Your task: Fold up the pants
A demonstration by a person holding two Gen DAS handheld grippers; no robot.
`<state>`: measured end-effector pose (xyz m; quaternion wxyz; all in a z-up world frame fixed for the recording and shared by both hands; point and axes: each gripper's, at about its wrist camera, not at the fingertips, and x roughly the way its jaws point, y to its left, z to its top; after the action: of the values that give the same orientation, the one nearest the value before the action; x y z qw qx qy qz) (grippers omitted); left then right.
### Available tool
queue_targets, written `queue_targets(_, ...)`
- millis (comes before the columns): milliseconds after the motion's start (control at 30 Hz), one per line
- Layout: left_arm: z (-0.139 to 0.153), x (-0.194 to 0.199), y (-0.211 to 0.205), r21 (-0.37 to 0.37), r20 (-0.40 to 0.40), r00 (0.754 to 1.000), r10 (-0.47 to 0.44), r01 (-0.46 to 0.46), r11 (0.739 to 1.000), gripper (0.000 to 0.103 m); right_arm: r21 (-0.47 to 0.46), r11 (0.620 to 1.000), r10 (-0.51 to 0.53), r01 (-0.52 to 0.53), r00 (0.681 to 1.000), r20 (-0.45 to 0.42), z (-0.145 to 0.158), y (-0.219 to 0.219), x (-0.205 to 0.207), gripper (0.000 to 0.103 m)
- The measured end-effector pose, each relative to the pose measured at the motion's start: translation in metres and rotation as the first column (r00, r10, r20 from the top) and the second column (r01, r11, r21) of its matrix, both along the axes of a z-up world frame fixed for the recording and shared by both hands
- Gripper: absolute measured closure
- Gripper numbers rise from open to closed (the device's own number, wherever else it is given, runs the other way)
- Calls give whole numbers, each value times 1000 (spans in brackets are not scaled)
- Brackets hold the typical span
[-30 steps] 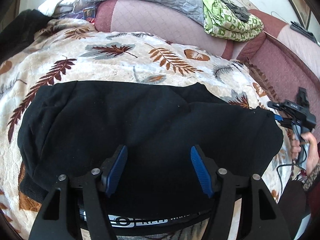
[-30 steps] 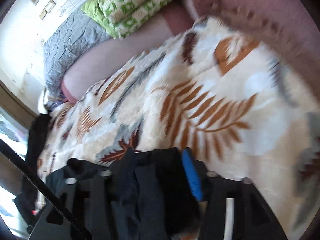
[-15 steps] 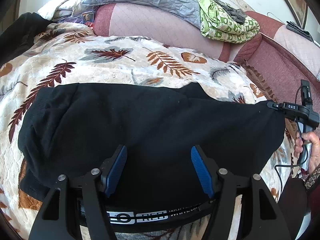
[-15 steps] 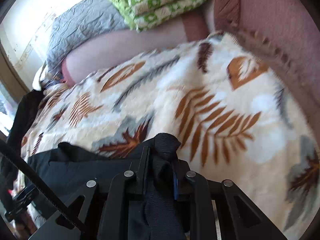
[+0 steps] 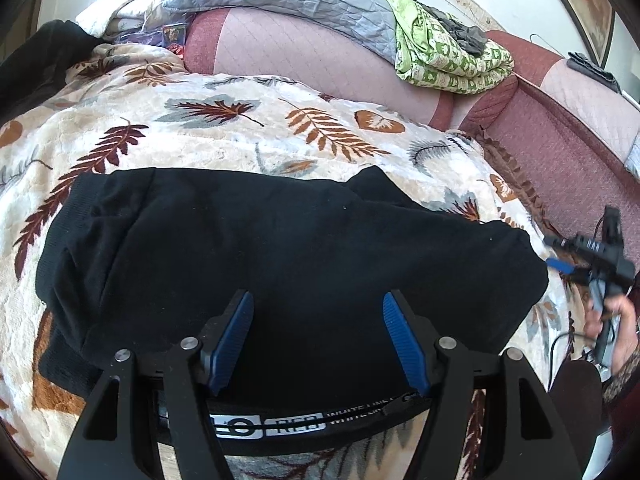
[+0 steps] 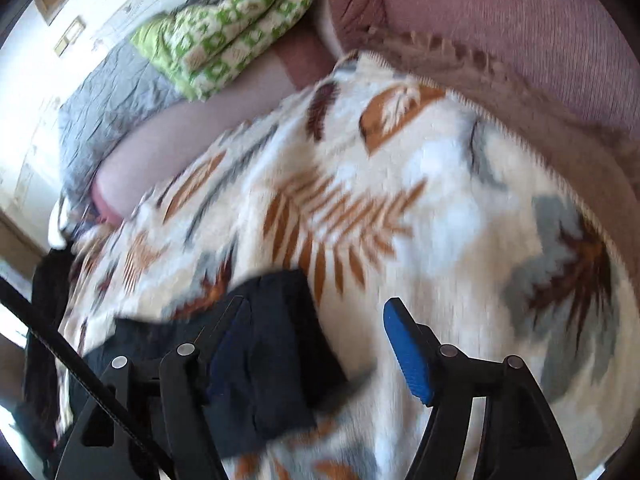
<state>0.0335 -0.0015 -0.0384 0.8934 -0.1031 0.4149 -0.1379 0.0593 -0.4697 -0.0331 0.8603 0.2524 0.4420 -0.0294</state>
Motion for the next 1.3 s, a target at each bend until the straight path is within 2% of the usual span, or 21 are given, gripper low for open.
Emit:
queue_targets(100,2,-4,-2,8,8,1000,-3,3,1000,36,8,999,41,-41,997,-67,-22,15,0,28)
queue_targets(133,4,-6,-2,13,13,1000,-2,2,1000,36,-17,998,54,-55,996,-77,-26,23,1,35)
queue_targets(167,5,-8,-2,17,19,1000,1,-1,1000,36,-43,997,63,-67,996,-69,-26,27,0,54)
queue_targets(200,6,-9,-1,19,24,1000,4,-4,1000,36,-32,994,100,-103,992,-70,-25,35,2,89)
queue_targets(300,10,-12,6,25,31,999,34,-34,999,36,-165,982,71,-89,991,-112,-13,43,6,91)
queue_targets(400,11,-9,16,-6,16,997,70,-69,998,36,-389,921,-33,-36,985,-170,-11,42,8,102)
queue_targets(467,11,-7,22,-21,-1,996,89,-89,996,36,-494,870,-120,12,975,-188,-13,31,7,102)
queue_targets(500,10,-7,25,-31,-5,995,96,-96,995,35,-482,875,-154,49,972,-180,-9,23,4,102)
queue_targets(567,9,-5,28,-43,-13,994,105,-105,994,33,-385,916,-164,115,981,-99,10,16,-7,100)
queue_targets(667,5,-3,25,-37,-33,994,104,-105,994,32,-254,966,-38,35,999,-9,33,35,-6,95)
queue_targets(733,3,-5,23,-14,-43,993,107,-108,994,32,-110,986,128,-126,992,5,34,65,11,73)
queue_targets(833,5,-9,24,-9,-38,993,114,-114,993,32,27,978,208,-208,978,-8,17,88,35,47)
queue_targets(900,10,-11,31,-25,-26,991,128,-129,991,32,-32,988,141,-148,977,-162,-14,85,62,49)
queue_targets(933,12,-12,36,-36,-18,990,140,-141,989,32,-82,990,93,-112,974,-207,-20,81,68,77)
queue_targets(967,14,-12,41,-47,-13,988,154,-155,987,31,-152,987,22,-57,975,-223,-15,81,69,82)
queue_targets(1000,15,-11,44,-55,-14,986,165,-166,985,28,-181,983,9,-42,983,-183,-1,89,67,79)
queue_targets(1067,12,-4,52,-83,-44,983,181,-184,979,28,-227,966,106,-124,990,-89,29,123,62,79)
queue_targets(1133,7,0,54,-101,-81,981,177,-185,978,28,-228,939,254,-259,966,-51,45,161,66,66)
queue_targets(1167,6,0,54,-97,-87,980,177,-185,978,28,-184,914,363,-362,931,-31,51,187,72,61)
queue_targets(1233,8,-2,50,-74,-68,983,171,-176,982,28,-124,874,472,-470,881,-9,54,220,86,39)
queue_targets(1300,9,-5,48,-55,-51,984,168,-171,984,28,-155,841,523,-519,852,-17,47,250,97,35)
